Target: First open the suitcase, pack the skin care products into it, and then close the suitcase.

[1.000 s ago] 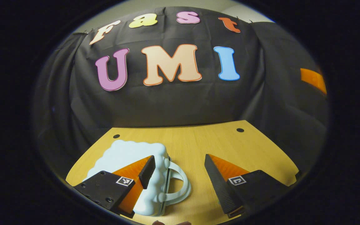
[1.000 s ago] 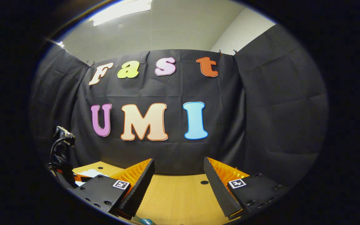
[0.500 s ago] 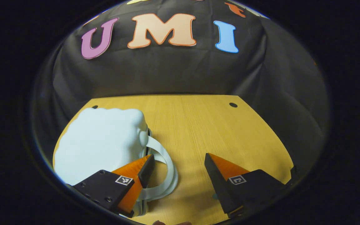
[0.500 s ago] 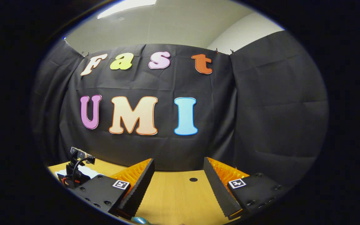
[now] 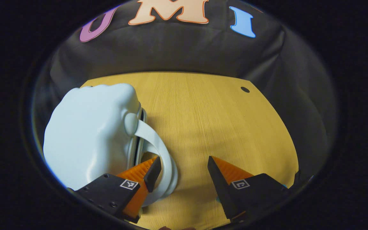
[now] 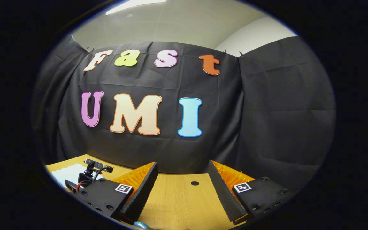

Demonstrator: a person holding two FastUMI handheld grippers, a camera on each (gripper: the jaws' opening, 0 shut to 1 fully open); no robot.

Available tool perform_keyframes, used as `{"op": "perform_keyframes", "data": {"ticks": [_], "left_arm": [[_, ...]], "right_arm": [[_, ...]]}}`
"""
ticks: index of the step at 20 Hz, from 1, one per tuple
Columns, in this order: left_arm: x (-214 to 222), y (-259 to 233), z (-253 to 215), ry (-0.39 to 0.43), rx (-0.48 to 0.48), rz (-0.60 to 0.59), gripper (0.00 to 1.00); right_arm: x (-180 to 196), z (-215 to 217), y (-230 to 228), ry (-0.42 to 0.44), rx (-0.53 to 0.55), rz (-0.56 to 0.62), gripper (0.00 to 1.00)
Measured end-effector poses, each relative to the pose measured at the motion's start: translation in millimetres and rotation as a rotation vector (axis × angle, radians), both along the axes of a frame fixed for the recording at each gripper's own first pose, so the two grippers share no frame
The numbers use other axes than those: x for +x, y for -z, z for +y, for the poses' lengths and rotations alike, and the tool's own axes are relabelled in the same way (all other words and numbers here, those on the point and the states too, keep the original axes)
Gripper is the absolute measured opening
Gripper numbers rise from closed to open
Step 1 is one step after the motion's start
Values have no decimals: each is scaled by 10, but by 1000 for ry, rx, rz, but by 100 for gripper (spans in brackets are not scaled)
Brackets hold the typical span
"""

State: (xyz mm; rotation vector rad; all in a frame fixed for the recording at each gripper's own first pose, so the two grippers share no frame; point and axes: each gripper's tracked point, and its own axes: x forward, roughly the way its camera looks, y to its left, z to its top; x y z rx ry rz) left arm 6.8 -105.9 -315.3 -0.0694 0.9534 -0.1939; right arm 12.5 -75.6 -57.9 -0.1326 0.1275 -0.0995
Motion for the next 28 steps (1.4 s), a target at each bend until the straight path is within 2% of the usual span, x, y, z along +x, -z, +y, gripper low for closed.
{"op": "perform_keyframes", "data": {"ticks": [4, 6, 7, 8, 9, 11, 14, 16, 18, 28], "left_arm": [[-1, 92, -1, 7, -11, 51, 84], [-2, 129, 74, 17, 24, 66, 70], [14, 140, 140, 20, 48, 61, 55], [4, 167, 168, 29, 61, 67, 48], [-3, 144, 197, 43, 66, 72, 23], [0, 94, 185, 80, 48, 60, 10], [30, -3, 175, 86, 87, 19, 5], [28, -100, 139, 86, 97, -1, 7], [27, -227, 113, 92, 81, -9, 2], [166, -1256, 484, 105, 24, -141, 1]], "right_arm": [[-6, -22, 33, 9, -12, 1, 99], [-10, -46, 9, 20, -7, -8, 99], [-7, -49, -13, 22, -6, -16, 99], [-9, -57, -25, 22, -6, -23, 99], [-6, -49, -33, 20, -7, -25, 98], [7, -40, -32, 17, -9, -28, 98], [20, 15, -42, 3, -6, -37, 98], [24, 61, -85, -10, -6, -51, 98], [31, 95, -121, -19, -10, -66, 98], [75, 394, -90, -62, 36, -78, 98]]}}
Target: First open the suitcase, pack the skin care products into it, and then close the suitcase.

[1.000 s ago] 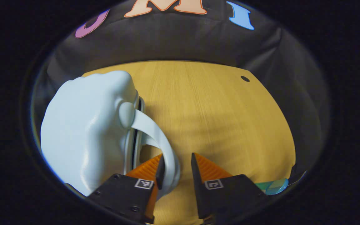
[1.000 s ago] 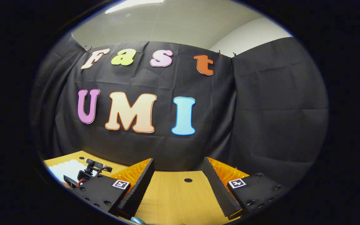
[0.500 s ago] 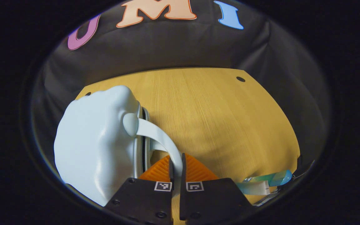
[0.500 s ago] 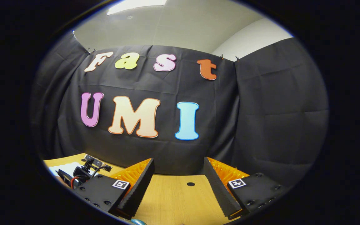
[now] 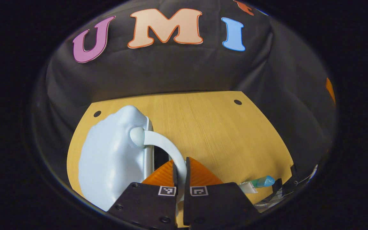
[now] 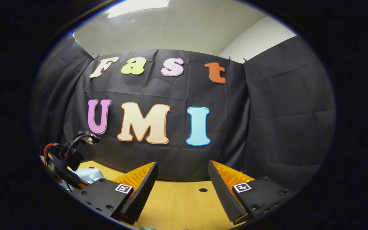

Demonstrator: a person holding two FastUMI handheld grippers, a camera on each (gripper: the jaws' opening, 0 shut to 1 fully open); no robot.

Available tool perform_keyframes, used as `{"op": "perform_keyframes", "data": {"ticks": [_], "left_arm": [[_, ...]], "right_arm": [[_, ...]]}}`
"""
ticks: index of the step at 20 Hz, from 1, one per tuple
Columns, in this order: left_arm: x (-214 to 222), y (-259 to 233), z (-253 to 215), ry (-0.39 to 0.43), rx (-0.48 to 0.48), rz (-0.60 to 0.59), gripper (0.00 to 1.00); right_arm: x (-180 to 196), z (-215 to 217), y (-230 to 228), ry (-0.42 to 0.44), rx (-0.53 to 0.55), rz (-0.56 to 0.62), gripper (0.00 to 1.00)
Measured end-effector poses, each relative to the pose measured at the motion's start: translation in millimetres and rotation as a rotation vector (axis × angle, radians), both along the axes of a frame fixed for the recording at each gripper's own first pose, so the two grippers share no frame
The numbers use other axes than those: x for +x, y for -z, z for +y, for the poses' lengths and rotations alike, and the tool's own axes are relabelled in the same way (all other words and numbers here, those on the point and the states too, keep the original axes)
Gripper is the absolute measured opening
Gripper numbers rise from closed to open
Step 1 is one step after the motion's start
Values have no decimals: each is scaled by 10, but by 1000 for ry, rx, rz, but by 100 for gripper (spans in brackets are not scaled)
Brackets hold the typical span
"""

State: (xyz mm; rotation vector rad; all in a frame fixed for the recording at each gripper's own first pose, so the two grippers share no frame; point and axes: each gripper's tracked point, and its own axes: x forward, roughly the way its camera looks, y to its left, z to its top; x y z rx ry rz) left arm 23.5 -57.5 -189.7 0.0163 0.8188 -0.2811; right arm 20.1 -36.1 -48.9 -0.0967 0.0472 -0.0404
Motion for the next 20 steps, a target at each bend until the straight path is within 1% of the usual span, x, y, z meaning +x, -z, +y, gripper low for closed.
{"op": "perform_keyframes", "data": {"ticks": [4, 10, 14, 17, 20], "left_arm": [[25, -298, 261, -29, -44, -33, 1], [157, -752, 810, -66, -33, -114, 1], [175, -866, 1176, -67, -36, -134, 2], [202, -979, 1489, -97, -35, -158, 1], [239, -1015, 1841, -127, -1, -187, 2]], "right_arm": [[18, 157, 14, -22, 9, -1, 98], [12, 315, 66, -33, 16, 10, 98], [20, 480, 113, -46, 36, 17, 98], [63, 604, 164, -44, 38, 24, 98], [90, 740, 157, -40, 48, 15, 99]]}}
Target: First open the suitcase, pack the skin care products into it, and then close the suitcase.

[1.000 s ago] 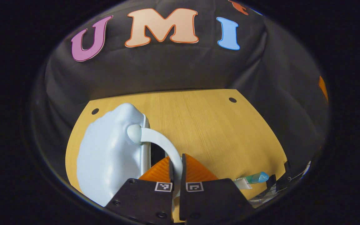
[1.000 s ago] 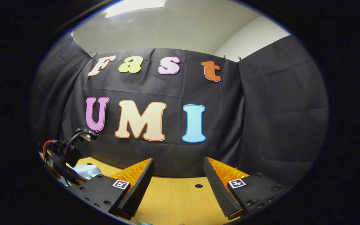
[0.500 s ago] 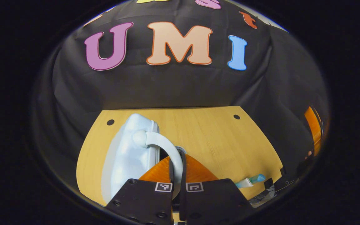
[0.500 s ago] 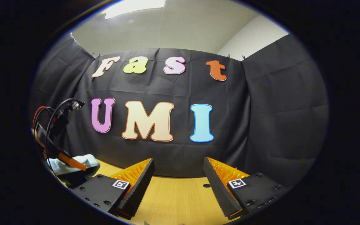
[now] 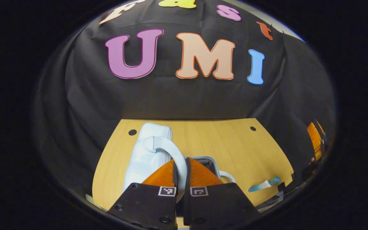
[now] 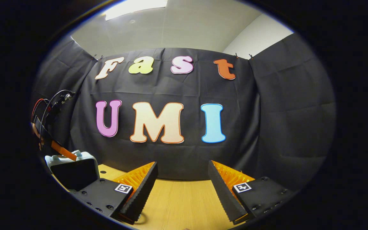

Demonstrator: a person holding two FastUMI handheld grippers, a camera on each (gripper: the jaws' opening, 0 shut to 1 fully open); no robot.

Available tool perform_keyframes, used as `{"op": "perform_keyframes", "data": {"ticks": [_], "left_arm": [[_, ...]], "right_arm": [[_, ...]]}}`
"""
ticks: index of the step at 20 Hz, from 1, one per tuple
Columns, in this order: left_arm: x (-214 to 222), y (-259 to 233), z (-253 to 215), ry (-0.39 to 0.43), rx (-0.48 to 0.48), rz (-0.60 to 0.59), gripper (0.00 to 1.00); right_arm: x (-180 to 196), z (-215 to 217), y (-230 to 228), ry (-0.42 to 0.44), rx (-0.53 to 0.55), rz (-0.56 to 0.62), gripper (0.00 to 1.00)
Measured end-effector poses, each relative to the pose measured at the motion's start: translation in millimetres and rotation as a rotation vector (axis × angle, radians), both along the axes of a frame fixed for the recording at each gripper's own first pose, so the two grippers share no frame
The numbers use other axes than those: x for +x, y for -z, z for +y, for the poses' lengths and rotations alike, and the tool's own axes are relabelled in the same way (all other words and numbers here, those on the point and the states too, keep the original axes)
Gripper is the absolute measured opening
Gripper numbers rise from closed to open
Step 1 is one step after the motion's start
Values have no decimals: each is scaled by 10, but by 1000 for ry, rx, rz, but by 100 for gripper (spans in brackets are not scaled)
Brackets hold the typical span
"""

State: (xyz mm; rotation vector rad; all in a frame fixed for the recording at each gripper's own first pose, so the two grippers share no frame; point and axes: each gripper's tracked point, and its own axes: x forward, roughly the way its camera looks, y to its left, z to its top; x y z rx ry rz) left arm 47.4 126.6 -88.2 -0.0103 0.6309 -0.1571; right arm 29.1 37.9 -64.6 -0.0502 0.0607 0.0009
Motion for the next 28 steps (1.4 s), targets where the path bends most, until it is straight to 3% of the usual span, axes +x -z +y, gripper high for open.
{"op": "perform_keyframes", "data": {"ticks": [12, 18, 28], "left_arm": [[145, 82, 1437, -157, 113, -82, 1], [170, 330, 2174, -289, 76, -80, 1], [10, 1040, 2773, -396, 25, 65, 0]], "right_arm": [[108, 577, -15, -2, -25, -28, 99], [96, 769, -51, -15, -70, -40, 98], [94, 1078, 28, -66, -119, -9, 98]]}}
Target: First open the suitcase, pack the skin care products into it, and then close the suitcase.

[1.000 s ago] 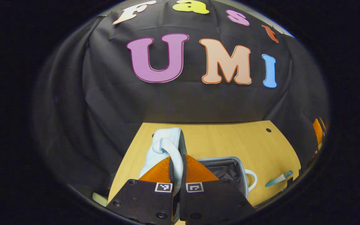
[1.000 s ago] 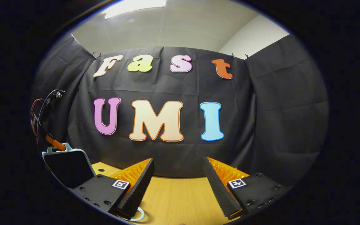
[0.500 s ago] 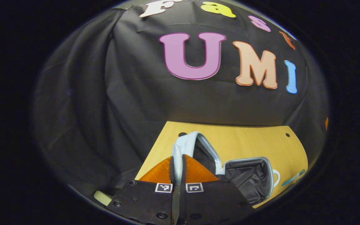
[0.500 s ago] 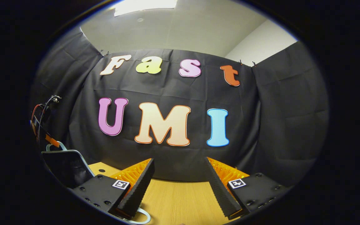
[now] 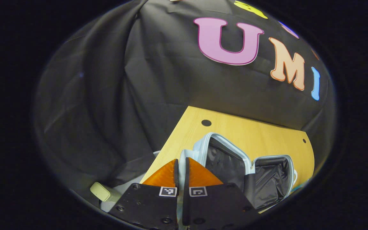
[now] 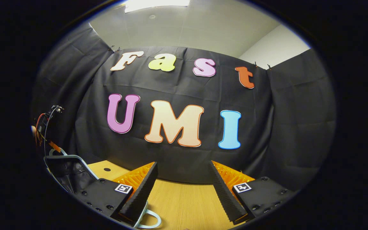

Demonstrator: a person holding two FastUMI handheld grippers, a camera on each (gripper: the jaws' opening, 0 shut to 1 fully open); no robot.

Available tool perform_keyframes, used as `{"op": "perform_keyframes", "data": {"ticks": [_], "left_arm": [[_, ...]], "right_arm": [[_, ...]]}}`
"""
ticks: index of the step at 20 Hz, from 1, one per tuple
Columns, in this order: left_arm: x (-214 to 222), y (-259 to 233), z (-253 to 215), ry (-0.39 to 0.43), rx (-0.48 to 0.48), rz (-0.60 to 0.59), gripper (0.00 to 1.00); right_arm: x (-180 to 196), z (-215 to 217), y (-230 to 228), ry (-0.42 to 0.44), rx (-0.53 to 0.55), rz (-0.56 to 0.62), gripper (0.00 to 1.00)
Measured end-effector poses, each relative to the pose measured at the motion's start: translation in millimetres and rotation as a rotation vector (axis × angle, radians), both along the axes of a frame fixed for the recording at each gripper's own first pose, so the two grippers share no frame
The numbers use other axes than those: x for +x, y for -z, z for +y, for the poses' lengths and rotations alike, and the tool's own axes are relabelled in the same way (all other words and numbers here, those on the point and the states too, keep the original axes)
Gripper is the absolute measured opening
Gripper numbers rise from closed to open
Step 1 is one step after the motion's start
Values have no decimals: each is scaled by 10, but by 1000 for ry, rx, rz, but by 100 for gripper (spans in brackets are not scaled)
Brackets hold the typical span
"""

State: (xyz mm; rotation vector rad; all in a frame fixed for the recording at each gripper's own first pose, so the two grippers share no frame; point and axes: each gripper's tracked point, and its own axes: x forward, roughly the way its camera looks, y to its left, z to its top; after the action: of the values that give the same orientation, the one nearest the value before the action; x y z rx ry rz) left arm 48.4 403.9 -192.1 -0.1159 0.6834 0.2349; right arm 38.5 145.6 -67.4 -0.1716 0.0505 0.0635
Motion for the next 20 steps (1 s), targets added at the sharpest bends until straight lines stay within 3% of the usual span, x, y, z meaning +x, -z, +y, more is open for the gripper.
{"op": "perform_keyframes", "data": {"ticks": [4, 6, 8, 10, 13, 20], "left_arm": [[-56, 259, 182, -59, 0, 48, 0], [-127, 341, 274, -108, 23, 64, 5], [-125, 249, 277, -125, 11, 19, 19], [-114, 105, 184, -110, 7, -22, 35], [-112, -148, -1, -97, 50, -99, 99], [-197, -816, -777, -87, 107, -337, 96]], "right_arm": [[-24, 9, 0, -2, -12, 2, 98], [-33, -23, -4, 5, -10, 2, 98], [-37, -50, 0, 7, -4, 7, 98], [-48, -58, -27, 1, -1, 7, 98], [-78, -129, -120, -15, 1, -10, 98], [-135, -601, -233, -14, 46, -24, 98]]}}
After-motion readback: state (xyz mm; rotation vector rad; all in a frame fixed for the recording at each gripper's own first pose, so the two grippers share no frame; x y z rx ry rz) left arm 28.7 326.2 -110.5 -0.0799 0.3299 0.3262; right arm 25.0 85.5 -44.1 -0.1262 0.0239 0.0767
